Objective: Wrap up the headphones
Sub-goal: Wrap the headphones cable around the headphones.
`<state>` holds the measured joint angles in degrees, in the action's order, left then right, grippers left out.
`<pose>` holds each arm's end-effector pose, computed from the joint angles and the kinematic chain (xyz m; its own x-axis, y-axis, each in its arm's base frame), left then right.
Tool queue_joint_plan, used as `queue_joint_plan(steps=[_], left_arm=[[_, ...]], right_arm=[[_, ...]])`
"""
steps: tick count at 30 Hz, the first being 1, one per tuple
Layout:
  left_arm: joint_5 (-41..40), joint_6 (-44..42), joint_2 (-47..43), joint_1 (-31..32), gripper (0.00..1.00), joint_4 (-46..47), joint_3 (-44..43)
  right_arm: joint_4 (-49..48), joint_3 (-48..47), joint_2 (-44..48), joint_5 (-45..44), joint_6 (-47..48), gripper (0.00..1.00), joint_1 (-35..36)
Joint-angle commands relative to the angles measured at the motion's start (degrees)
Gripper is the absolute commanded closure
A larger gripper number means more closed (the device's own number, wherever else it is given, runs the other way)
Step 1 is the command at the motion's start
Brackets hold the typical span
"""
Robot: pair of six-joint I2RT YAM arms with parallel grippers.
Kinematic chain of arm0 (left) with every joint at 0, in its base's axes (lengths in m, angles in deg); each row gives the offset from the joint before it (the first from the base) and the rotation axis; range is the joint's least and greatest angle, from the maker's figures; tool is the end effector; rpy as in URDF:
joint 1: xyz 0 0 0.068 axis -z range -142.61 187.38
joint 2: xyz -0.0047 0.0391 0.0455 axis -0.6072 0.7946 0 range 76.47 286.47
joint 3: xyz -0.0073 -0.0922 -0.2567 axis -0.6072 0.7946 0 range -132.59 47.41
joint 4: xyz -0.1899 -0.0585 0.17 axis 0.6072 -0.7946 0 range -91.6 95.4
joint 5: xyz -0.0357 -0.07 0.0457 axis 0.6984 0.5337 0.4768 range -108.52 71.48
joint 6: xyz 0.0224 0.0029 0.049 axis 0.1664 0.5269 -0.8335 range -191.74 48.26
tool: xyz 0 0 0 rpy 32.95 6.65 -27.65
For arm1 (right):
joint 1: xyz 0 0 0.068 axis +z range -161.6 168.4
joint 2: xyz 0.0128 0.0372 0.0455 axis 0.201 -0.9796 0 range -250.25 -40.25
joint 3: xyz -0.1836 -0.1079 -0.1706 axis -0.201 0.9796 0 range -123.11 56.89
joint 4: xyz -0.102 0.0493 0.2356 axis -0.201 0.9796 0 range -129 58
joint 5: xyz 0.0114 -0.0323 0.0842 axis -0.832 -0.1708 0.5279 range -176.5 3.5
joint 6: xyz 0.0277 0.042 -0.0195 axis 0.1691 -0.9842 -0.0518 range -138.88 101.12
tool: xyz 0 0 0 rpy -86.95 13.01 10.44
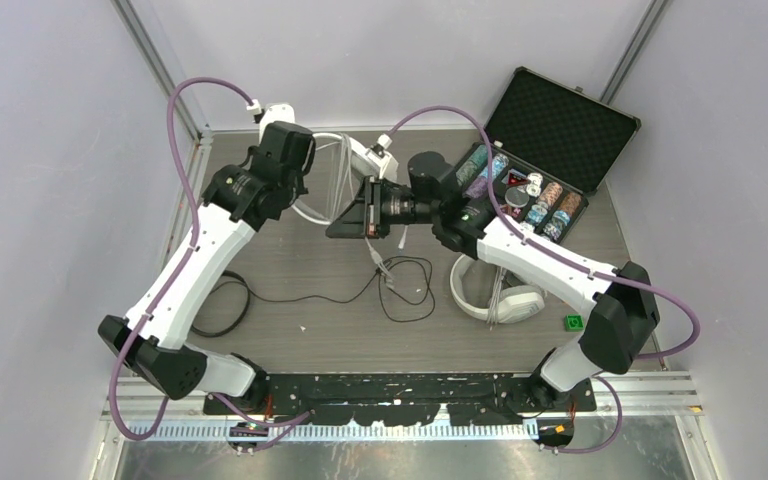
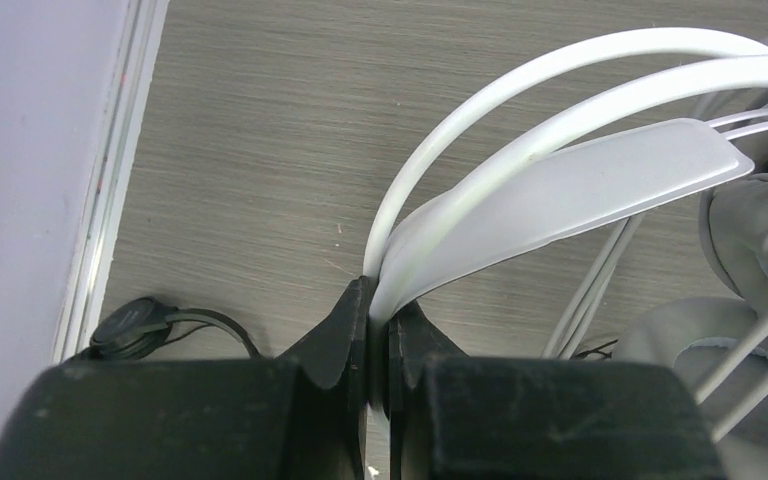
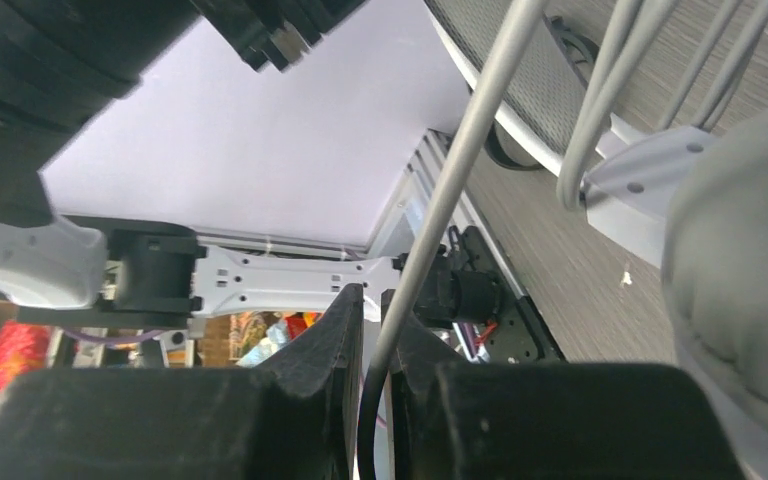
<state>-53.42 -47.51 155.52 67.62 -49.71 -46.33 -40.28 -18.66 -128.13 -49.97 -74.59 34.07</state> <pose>0.2437 -0.1185 0.4260 -0.5259 -0.0831 -0.8465 -0.1966 0.9802 0.0259 0.2387 0.2745 0.3640 -0.8877 0.0415 -0.4586 -0.4431 0.1942 0.8752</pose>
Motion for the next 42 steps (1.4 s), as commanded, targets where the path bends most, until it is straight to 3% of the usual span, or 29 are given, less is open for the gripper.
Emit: queue_joint_plan(steps=[1,15,22,27,36,42], left_arm=[[-1.23,7.22,-0.23,-0.83,1.0,4.89,-3.74],[0.05,16.78,1.58,-2.33,1.0,1.94,-8.53],[3.58,24.55,0.47,-3.85,1.0,1.61,-9.8],[7.63,28.64,-0.17,-5.09,1.0,0.21,-10.59],[10.74,32.14,-3.86,-6.55,1.0,0.38,-9.61],[12.39,33.93,-5.22,-6.89,1.0,1.14,-9.1]], right_arm=[[4.65,-3.12,2.0,-6.82,6.44,0.82,1.99],[14.49,-7.79,2.27,-19.29,15.13,0.83,5.67],[16.13,-6.41,2.1,-29.42,25.05,0.83,7.99],[12.13,-0.6,3.94,-42.02,28.86,0.83,9.27],[3.67,5.79,6.32,-46.8,34.66,0.82,13.65],[1.57,6.99,7.08,-51.66,38.71,0.74,16.33]])
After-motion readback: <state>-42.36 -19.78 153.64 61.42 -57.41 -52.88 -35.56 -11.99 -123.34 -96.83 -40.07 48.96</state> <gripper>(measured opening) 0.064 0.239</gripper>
